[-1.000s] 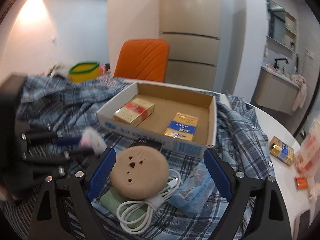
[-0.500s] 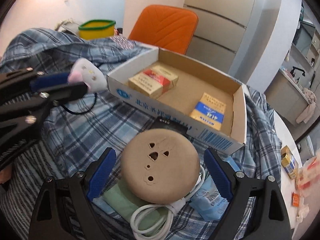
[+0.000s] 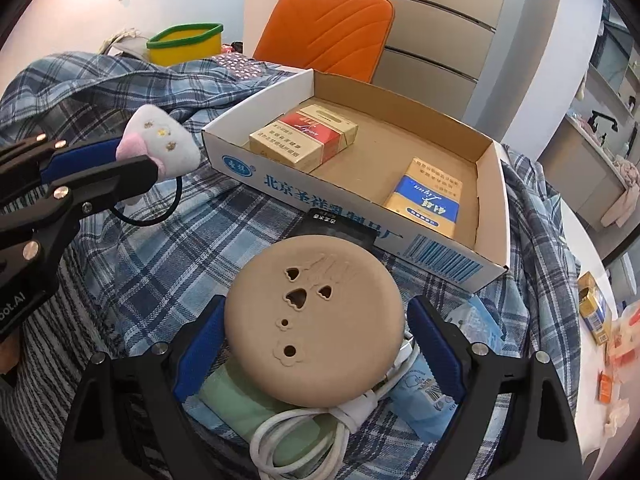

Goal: Organize soft objects
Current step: 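Lift the pink plush toy with the left gripper while the right gripper grasps the beige pad, then carry the plush toy and beige pad over the cardboard box with both grippers, then open the left gripper to drop the plush toy while the right lowers the pad into the box, then withdraw both grippers from the box and move the right gripper toward the blue packet, then grasp the blue wrapped packet with the right gripper while the left grasps the black Face pack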

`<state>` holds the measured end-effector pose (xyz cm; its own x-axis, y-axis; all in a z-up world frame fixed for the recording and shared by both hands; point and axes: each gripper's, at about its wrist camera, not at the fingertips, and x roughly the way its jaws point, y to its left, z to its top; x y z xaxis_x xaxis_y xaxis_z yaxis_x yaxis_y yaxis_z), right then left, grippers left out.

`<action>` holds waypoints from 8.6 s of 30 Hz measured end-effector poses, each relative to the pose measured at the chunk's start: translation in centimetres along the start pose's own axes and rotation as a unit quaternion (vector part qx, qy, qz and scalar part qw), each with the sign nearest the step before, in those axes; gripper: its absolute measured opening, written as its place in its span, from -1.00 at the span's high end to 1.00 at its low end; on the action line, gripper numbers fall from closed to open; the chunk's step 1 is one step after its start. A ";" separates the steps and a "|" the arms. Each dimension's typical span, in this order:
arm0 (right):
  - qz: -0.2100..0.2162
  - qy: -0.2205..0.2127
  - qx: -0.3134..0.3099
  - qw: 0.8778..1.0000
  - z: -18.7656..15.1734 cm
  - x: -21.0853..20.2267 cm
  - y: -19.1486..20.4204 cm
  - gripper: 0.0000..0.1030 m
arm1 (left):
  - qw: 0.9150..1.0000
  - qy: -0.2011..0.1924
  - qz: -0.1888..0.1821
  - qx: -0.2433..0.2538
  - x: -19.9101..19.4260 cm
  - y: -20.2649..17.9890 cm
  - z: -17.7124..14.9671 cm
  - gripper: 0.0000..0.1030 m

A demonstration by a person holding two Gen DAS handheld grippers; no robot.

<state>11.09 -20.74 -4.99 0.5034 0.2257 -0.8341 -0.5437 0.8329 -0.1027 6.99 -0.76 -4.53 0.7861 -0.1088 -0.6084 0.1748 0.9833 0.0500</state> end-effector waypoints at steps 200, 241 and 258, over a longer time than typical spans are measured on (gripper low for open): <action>-0.159 -0.304 0.188 0.920 -3.0 -13.4 -7.8 -0.90 | 0.959 -0.278 0.021 -0.053 -8.0 -3.2 3.6 -0.99; -0.014 -0.023 0.252 0.967 -4.0 -2.9 -10.5 0.86 | 0.981 -0.192 0.016 -0.036 -3.5 -4.1 2.5 -0.99; -0.057 -0.055 0.250 0.965 -3.7 -4.3 -10.0 -0.34 | 0.981 -0.191 0.015 -0.038 -3.7 -3.9 2.5 -0.99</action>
<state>11.89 -31.96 -2.43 0.6239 0.1478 -0.7674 -0.1030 0.9889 0.1067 4.92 -4.59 -0.48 0.9576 -0.1126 -0.2650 0.1152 0.9933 -0.0057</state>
